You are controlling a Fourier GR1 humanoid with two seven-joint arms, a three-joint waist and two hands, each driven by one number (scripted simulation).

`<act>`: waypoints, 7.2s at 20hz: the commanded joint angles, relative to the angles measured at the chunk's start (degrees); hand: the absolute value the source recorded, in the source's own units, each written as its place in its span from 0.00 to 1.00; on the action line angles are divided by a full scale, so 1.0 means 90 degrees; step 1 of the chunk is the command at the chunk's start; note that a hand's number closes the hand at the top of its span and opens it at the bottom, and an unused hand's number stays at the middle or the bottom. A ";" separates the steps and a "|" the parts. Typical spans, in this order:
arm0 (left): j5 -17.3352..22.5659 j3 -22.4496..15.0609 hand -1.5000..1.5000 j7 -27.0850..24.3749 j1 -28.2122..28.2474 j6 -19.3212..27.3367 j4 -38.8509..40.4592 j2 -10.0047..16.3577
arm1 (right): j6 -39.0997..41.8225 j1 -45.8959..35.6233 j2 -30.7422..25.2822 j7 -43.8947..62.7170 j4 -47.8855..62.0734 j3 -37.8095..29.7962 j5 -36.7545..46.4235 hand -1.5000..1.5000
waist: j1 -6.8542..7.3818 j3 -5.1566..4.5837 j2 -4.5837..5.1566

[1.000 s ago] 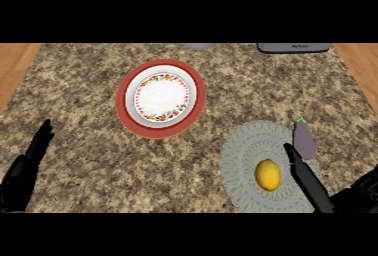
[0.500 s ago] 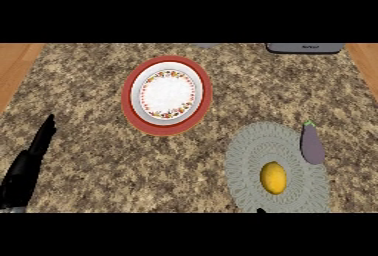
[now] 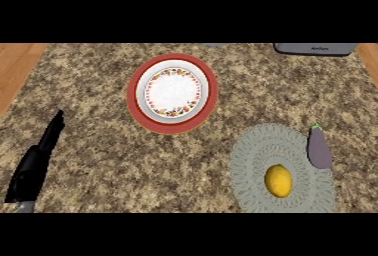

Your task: Pick the lemon from the placemat and place it in the plate

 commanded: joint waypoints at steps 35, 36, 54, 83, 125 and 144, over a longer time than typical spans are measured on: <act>-0.0832 0.1261 0.50 0.0005 0.0278 -0.1068 0.0110 -0.0765 | 0.3539 -0.3676 0.0540 0.3791 0.2691 -0.0824 0.0963 0.00 | -0.0277 0.0042 -0.0138; -0.0978 0.1189 0.50 0.0153 0.0462 -0.0834 -0.0217 -0.0942 | 0.3846 -0.3480 0.0146 0.3959 0.2214 -0.1057 0.0823 0.00 | -0.0280 0.0042 -0.0141; -0.1214 0.0912 0.50 0.0059 -0.0122 -0.1442 -0.0370 -0.1104 | 0.6729 -0.6319 -0.1751 0.1200 0.3984 -0.0281 0.1841 1.00 | 0.1149 0.0018 0.0250; -0.1288 0.1232 0.50 0.0198 -0.0174 -0.1347 -0.0118 -0.1028 | 0.8665 -1.1729 -0.0999 -0.5980 0.9097 -0.1806 0.0724 1.00 | 0.0345 0.0047 0.0023; -0.1565 0.1383 0.50 0.0093 -0.0237 -0.1385 0.0155 -0.1360 | 0.7824 -1.2609 0.2187 -0.4131 1.1485 -0.2411 -0.0516 0.00 | 0.0243 0.0041 0.0022; -0.1671 0.1322 0.50 0.0076 -0.0307 -0.1446 -0.0099 -0.1365 | 0.9588 -1.2248 0.0221 -0.5703 1.2047 -0.3686 -0.1411 0.00 | 0.0430 0.0063 0.0220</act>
